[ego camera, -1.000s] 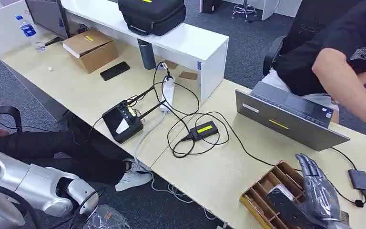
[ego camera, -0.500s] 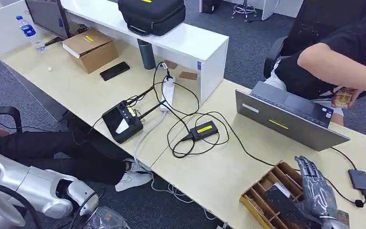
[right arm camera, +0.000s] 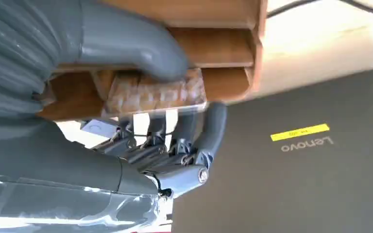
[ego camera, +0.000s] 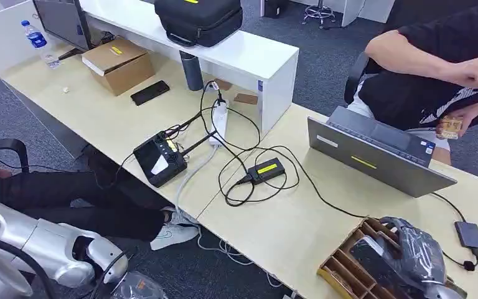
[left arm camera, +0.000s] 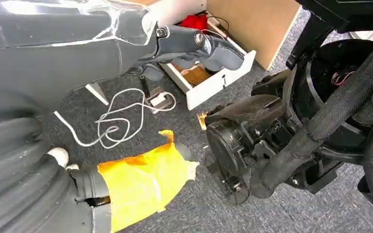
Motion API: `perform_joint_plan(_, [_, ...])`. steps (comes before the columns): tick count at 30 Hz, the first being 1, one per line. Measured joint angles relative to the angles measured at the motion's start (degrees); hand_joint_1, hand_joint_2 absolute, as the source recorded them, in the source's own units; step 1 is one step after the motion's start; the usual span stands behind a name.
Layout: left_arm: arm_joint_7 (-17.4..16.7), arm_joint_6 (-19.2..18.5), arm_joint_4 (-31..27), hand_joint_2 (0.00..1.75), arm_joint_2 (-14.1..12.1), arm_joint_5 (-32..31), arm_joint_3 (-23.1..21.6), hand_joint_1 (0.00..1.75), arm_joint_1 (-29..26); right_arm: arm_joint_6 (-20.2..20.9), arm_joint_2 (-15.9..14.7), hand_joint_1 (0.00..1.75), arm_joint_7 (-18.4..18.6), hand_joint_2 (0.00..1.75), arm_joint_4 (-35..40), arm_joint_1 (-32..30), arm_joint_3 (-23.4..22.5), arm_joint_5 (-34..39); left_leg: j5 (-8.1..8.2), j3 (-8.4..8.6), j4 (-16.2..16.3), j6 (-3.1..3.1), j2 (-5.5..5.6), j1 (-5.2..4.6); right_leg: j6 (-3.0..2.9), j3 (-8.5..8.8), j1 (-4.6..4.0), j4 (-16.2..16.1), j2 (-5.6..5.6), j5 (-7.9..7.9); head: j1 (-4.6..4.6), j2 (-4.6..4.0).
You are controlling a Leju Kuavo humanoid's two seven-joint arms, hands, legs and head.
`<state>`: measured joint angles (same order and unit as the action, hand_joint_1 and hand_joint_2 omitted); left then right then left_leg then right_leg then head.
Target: Pass the card to the sensor for recognition and then transmit it.
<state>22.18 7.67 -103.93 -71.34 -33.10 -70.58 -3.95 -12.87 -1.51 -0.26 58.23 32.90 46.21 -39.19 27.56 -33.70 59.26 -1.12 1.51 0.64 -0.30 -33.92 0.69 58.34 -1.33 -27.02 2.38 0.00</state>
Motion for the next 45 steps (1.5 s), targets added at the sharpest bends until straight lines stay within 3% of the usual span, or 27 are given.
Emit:
perform_joint_plan(8, [-1.13, 1.57, 0.00, 1.75, 0.20, 1.62, -0.26, 0.00, -0.69, -0.09, 0.04, 1.73, -0.17, 1.75, 0.11, 0.02, -0.81, 0.00, 0.00, 0.00, 0.00, 0.00, 0.00, 0.00, 0.00, 0.00, 0.00, 0.00, 0.00, 0.00, -0.02, 0.00])
perform_joint_plan(16, [-1.55, 2.71, 0.00, 1.75, 0.22, 2.19, -0.66, 0.00, -0.67, -0.26, 0.04, 1.52, -0.70, 1.75, 0.24, -0.25, -1.49, -0.04, 0.00, -0.01, 0.00, 0.00, 0.00, 0.00, 0.00, 0.00, 0.00, 0.00, 0.00, 0.00, 0.00, 0.00])
perform_joint_plan(18, [-1.57, 2.84, 0.00, 1.75, 0.22, 2.28, -1.03, 0.00, -0.65, -0.35, 0.02, 1.34, -0.79, 1.75, 0.31, -0.26, -1.51, -0.18, 0.00, -0.01, 0.00, 0.00, 0.00, 0.00, 0.00, -0.01, 0.00, 0.01, 0.00, 0.00, -0.02, 0.00])
perform_joint_plan(19, [-1.60, 2.91, 0.00, 1.75, 0.22, 2.30, -1.18, 0.00, -0.64, -0.42, 0.02, 1.03, -0.79, 1.75, 0.37, -0.26, -1.53, -0.22, 0.00, -0.01, 0.00, 0.00, 0.00, 0.00, 0.00, -0.01, 0.00, 0.00, -0.01, 0.00, -0.02, 0.00])
perform_joint_plan(31, [-1.62, 3.15, 0.00, 1.75, 0.28, 2.43, -2.01, 0.00, -0.48, -1.84, 0.02, 1.03, -0.87, 1.75, 2.80, 0.20, -2.73, -1.01, 0.00, -0.01, 0.00, 0.00, -0.01, 0.00, 0.00, -0.02, 0.00, 0.01, -0.01, 0.00, -0.02, 0.00])
perform_joint_plan(33, [-1.60, 3.15, 0.00, 1.75, 0.37, 2.43, -2.08, 0.00, -0.48, -1.84, 0.02, 0.63, -0.87, 1.75, 2.95, 0.20, -2.84, -1.01, 0.00, -0.01, 0.00, -0.01, 0.00, 0.00, 0.00, -0.02, 0.00, 0.00, -0.01, 0.00, -0.02, 0.00])
perform_joint_plan(35, [-1.60, 3.15, 0.00, 1.75, 0.39, 2.43, -2.14, 0.00, -0.45, -1.84, 0.02, 0.37, -0.87, 1.75, 2.95, 0.22, -2.86, -1.01, 0.00, -0.01, 0.00, -0.01, -0.01, 0.00, 0.00, -0.02, 0.00, 0.00, -0.01, 0.00, -0.02, 0.00])
perform_joint_plan(36, [-1.59, 3.15, 0.00, 1.75, 0.44, 2.43, -2.19, 0.00, -0.41, -1.88, 0.02, 0.56, -0.87, 1.75, 2.95, 0.24, -2.89, -1.01, 0.00, -0.01, 0.00, -0.01, -0.01, 0.00, 0.00, -0.02, 0.00, 0.00, -0.01, 0.00, -0.02, 0.00])
perform_joint_plan(37, [-1.57, 3.15, 0.00, 1.75, 0.52, 2.45, -2.23, 0.00, -0.27, -2.14, 0.02, 0.93, -0.87, 1.75, 2.97, 0.29, -2.91, -1.05, 0.00, -0.01, 0.00, -0.01, 0.00, 0.00, 0.00, -0.02, 0.00, 0.00, -0.01, 0.00, -0.02, 0.00])
perform_joint_plan(38, [-1.51, 3.17, 0.00, 1.75, 0.66, 2.50, -2.30, 0.00, -0.09, -2.45, 0.02, 1.48, -0.87, 1.75, 3.12, 0.38, -2.93, -1.16, 0.00, -0.01, 0.00, -0.01, 0.00, 0.00, 0.00, -0.02, 0.00, 0.00, 0.00, 0.00, -0.02, 0.00])
perform_joint_plan(39, [-1.42, 3.19, 0.02, 1.75, 0.76, 2.54, -2.38, 0.00, 0.08, -2.88, 0.02, 1.68, -0.87, 1.75, 3.45, 0.60, -3.04, -1.20, -0.01, -0.01, 0.00, -0.01, 0.00, 0.00, 0.00, -0.02, 0.00, 0.01, 0.00, 0.00, 0.00, 0.00])
perform_joint_plan(40, [-1.25, 3.21, 0.02, 1.75, 0.81, 2.58, -2.43, 0.00, 0.13, -3.06, 0.02, 1.75, -0.87, 1.75, 3.80, 0.86, -3.13, -1.20, -0.01, 0.00, 0.00, -0.01, -0.01, 0.00, 0.00, -0.02, 0.00, 0.01, -0.02, 0.00, -0.04, 0.00])
perform_joint_plan(45, [-0.28, 3.19, 0.02, 1.75, 0.81, 2.60, -2.69, 0.00, 0.50, -3.26, 0.02, 1.75, -0.98, 1.75, 6.54, 2.00, -4.35, -1.29, -0.01, 0.00, 0.00, -0.01, -0.01, 0.00, 0.00, -0.02, 0.00, 0.00, -0.02, 0.00, -0.02, 0.00])
